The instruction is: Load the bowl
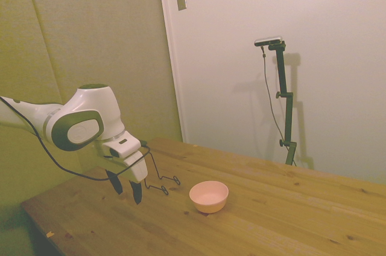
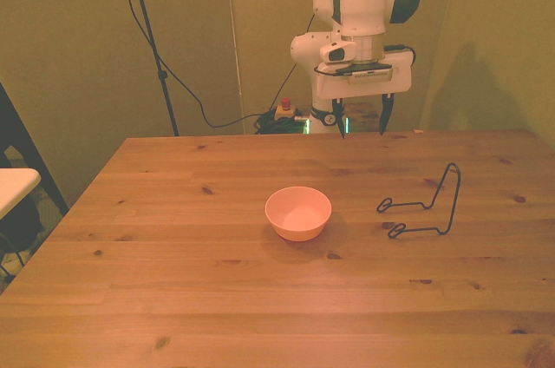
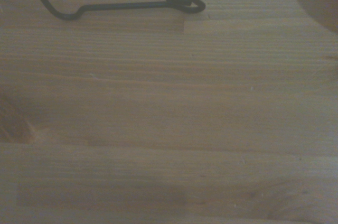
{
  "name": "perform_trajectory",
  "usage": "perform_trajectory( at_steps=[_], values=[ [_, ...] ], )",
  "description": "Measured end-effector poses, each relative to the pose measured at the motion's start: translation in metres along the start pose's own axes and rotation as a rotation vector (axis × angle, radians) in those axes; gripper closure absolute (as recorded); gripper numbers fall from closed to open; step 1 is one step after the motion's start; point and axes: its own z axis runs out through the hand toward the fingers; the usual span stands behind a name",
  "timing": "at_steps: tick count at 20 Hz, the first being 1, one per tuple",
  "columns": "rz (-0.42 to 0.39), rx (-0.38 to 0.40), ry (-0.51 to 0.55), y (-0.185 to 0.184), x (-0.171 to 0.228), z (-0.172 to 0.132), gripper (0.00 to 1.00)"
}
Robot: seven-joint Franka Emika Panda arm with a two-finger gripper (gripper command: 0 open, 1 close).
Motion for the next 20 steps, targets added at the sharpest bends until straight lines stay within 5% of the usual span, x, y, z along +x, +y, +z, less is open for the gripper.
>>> perform_trajectory(
  at_steps=[4, 11, 20],
  values=[
    [0.003, 0.019, 0.046, -0.004, 0.01, -0.004, 0.0],
    [0.125, 0.028, 0.172, -0.005, 0.091, -0.023, 0.0],
    [0.237, 0.015, 0.199, -0.033, 0.151, 0.016, 0.0]
  ],
)
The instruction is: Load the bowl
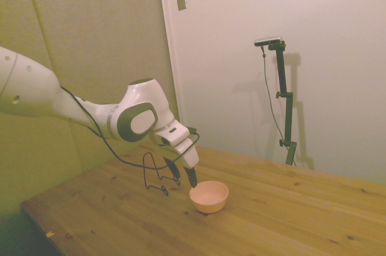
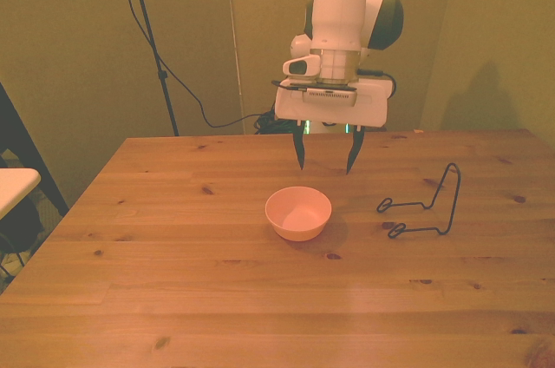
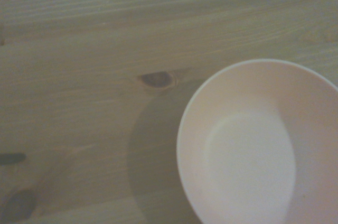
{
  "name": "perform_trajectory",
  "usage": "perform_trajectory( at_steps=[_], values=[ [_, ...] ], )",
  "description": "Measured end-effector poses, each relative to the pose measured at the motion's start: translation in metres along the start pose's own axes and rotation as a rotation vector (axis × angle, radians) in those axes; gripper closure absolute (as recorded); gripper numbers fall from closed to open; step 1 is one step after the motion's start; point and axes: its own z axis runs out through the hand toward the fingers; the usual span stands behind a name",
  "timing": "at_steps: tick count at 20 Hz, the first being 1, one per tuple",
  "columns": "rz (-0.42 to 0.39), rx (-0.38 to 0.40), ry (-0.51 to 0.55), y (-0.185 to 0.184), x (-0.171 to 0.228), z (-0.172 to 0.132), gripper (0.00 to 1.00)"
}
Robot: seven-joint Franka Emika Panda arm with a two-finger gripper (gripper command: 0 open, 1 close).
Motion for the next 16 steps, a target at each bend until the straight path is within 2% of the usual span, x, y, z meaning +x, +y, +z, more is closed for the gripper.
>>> perform_trajectory(
  at_steps=[8, 9, 16],
  values=[
    [0.016, -0.024, -0.017, -0.026, 0.014, 0.045, 0.0],
    [0.014, -0.027, -0.019, -0.029, 0.015, 0.05, 1.0],
    [0.005, -0.049, -0.035, -0.035, 0.012, 0.069, 1.0]
  ],
)
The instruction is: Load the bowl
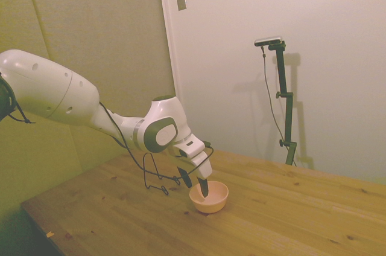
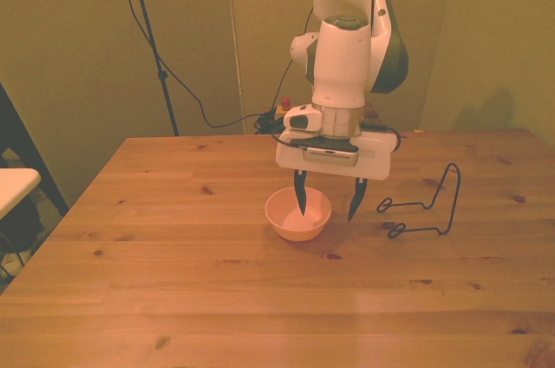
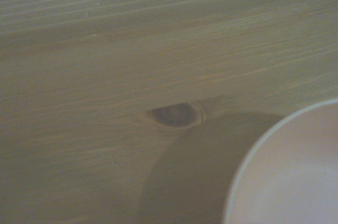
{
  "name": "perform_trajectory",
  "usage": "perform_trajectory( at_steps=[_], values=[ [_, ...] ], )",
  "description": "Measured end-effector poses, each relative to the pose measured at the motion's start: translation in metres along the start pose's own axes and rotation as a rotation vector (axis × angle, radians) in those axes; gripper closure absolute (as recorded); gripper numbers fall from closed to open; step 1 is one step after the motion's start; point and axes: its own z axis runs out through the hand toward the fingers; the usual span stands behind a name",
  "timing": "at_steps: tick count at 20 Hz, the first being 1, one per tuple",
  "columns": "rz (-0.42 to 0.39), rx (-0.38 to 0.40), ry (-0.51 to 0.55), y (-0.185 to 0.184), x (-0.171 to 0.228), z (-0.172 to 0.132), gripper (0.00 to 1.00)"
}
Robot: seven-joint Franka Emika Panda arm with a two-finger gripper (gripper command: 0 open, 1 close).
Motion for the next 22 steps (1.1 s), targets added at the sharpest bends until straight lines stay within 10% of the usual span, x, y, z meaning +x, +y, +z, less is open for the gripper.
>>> perform_trajectory(
  at_steps=[22],
  values=[
    [-0.016, 0.02, -0.077, -0.0009, -0.0003, 0.0083, 1.0]
  ],
)
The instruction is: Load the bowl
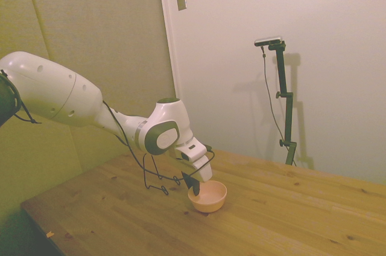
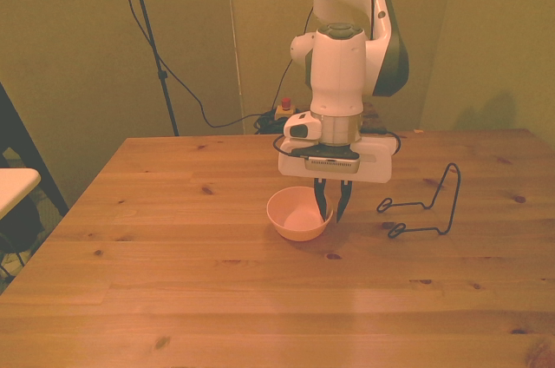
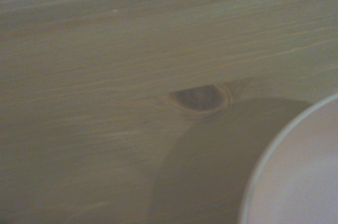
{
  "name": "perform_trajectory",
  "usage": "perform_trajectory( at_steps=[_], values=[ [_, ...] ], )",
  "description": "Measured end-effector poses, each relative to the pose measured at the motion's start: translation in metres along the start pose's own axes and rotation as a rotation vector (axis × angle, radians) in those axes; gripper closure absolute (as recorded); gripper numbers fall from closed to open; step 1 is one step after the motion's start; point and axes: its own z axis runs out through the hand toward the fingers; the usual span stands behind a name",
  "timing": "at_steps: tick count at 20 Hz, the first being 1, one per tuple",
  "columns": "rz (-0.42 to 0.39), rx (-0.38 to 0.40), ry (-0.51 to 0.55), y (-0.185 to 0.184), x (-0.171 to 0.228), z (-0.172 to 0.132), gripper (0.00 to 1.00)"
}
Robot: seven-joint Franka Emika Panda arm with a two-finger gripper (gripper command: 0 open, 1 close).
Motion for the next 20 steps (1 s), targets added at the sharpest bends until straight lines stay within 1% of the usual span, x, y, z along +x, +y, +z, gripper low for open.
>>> perform_trajectory(
  at_steps=[2, 4, 10, 13, 14, 16, 20],
  values=[
    [-0.003, 0.01, -0.015, -0.002, 0.001, -0.003, 1.0],
    [-0.005, 0.037, -0.036, -0.005, 0.003, -0.01, 1.0],
    [-0.022, 0.146, -0.13, -0.017, -0.003, -0.048, 1.0],
    [-0.077, 0.228, -0.218, -0.029, -0.024, -0.079, 1.0],
    [-0.12, 0.27, -0.252, -0.028, -0.039, -0.114, 1.0],
    [-0.126, 0.293, -0.275, -0.028, -0.04, -0.113, 1.0],
    [-0.163, 0.413, -0.385, -0.033, -0.05, -0.113, 1.0]
  ],
)
